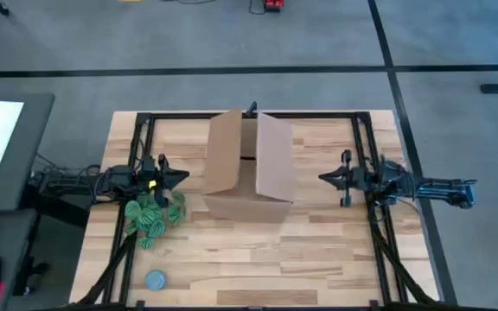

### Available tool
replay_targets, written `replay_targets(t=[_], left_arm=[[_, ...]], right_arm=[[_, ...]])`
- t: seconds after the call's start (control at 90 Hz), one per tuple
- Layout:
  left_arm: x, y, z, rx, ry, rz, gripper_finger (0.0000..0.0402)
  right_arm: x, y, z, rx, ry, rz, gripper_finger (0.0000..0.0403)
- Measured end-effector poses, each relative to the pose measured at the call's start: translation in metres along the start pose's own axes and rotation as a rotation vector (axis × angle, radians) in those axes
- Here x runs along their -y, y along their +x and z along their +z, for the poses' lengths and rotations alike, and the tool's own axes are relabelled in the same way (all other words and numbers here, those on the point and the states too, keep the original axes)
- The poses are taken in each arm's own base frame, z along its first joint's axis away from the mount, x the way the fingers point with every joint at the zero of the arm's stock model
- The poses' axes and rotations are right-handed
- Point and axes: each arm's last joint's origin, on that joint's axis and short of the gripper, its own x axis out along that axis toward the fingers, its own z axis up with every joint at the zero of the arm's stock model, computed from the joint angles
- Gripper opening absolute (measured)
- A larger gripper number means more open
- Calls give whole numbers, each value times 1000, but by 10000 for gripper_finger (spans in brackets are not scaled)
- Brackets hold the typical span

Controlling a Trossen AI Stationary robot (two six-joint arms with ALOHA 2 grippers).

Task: Wrap mug
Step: Return to Home Position

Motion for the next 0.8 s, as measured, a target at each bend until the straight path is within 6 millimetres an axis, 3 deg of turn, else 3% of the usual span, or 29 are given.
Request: replay_targets(t=[0.133,0.8], left_arm=[[0,0,0,0,0,0,0],[0,0,0,1,0,-1,0]], right_arm=[[1,0,0,-4,-61,-6,0],[1,1,-2,-15,9,-9,0]])
